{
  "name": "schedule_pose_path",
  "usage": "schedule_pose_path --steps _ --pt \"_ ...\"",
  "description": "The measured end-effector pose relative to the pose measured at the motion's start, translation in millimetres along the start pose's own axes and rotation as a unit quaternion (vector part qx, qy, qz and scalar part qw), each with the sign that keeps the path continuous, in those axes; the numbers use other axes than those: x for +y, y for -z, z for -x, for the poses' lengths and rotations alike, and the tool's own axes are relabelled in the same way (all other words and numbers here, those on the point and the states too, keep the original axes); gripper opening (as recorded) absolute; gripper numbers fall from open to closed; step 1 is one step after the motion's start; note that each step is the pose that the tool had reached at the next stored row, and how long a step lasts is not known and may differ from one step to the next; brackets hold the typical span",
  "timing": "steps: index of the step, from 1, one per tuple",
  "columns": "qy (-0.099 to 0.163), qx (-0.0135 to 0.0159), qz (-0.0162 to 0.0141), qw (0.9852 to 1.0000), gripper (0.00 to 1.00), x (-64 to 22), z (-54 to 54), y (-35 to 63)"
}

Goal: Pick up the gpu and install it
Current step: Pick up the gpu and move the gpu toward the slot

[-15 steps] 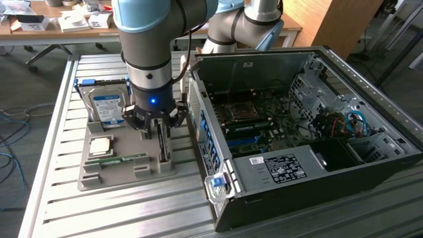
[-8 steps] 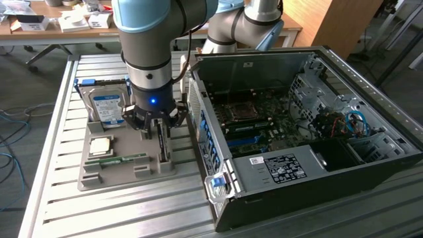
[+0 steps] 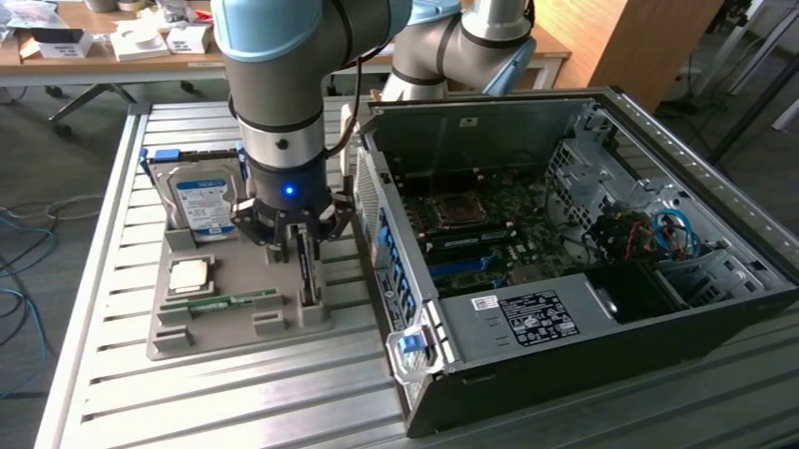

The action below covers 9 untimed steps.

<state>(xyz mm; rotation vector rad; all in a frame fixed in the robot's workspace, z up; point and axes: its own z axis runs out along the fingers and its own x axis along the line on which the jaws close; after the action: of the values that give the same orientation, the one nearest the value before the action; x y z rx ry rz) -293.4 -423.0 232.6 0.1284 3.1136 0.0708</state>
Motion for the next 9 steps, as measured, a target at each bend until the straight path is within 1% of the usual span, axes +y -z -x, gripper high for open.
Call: schedule_pose_path --steps 1,9 --pt "0.0 0.0 0.0 1.0 0.4 0.0 0.0 0.0" --pt "0.0 0.0 0.0001 1.0 0.4 0.0 0.6 -0.2"
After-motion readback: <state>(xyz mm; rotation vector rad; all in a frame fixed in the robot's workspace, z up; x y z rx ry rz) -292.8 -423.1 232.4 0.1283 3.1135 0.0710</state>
